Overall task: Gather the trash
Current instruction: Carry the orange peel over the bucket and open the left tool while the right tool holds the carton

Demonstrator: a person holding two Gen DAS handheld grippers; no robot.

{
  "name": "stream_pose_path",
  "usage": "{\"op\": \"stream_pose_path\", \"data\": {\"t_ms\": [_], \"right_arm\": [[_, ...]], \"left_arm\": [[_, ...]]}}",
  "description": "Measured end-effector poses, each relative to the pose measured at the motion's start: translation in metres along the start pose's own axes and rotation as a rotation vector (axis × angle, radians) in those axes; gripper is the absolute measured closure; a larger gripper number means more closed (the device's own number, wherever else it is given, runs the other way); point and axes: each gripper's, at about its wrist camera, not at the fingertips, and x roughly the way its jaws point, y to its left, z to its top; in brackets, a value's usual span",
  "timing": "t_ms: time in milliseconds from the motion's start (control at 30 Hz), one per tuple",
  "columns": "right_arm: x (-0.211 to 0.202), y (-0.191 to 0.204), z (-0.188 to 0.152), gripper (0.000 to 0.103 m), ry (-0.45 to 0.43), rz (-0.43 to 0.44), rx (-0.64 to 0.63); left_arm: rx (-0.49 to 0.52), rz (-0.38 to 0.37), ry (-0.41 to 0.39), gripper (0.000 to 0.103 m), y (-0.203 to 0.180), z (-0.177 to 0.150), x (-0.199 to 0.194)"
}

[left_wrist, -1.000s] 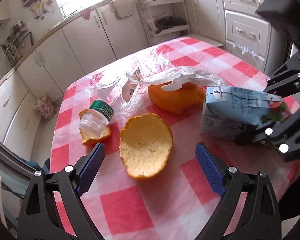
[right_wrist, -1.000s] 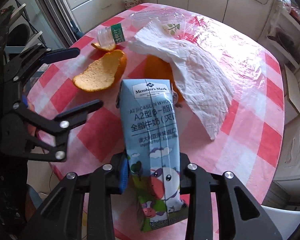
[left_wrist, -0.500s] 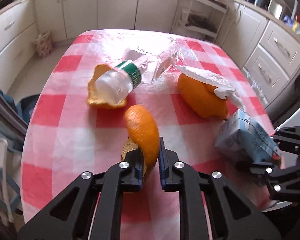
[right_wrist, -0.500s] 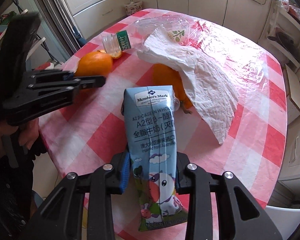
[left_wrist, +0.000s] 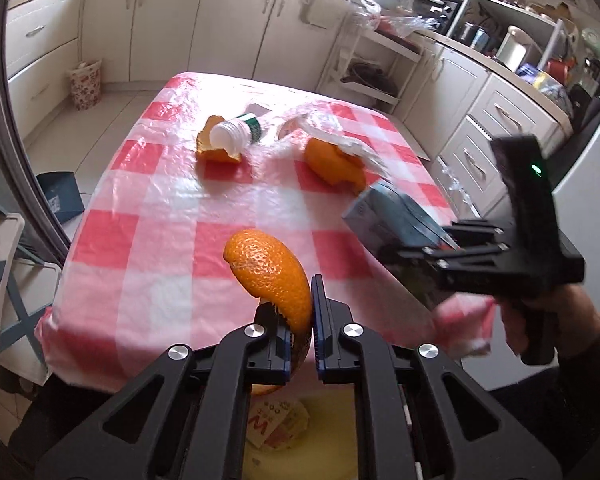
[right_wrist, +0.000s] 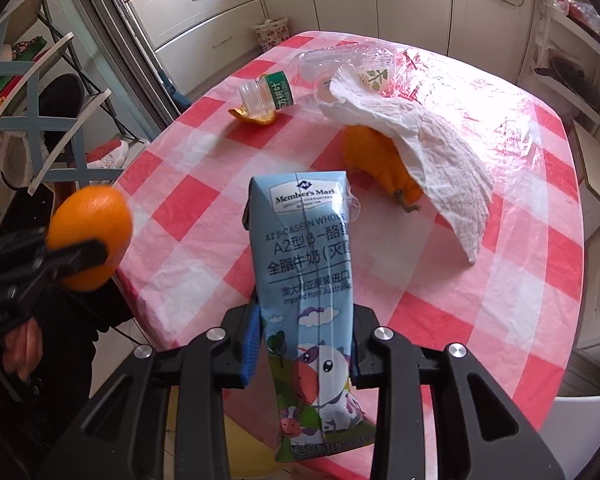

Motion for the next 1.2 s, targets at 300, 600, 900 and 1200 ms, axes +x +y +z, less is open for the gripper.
{"op": "stream_pose_path", "data": {"t_ms": [300, 600, 900, 1200], "right_arm": [[-0.011, 0.005, -0.013, 0.069, -0.052, 0.044, 0.085], [-0.013, 0.016, -0.023, 0.069, -0.080, 0.059, 0.124], [-0.016, 0.012, -0.029, 0.069, -0.107, 0.048, 0.169], [-0.015, 0.000, -0.032, 0.069, -0.120, 0.019, 0.224]], "left_arm": [[0.098, 0.021, -0.030, 0.095, -0.032, -0.042, -0.050], [0.139, 0.033, -0.059, 0.095, -0.041, -0.055, -0.073], [0.149, 0.016, -0.034, 0.095, -0.047, -0.071, -0.074], [0.155, -0.031, 0.174, 0.095, -0.055, -0.120, -0.011]]}}
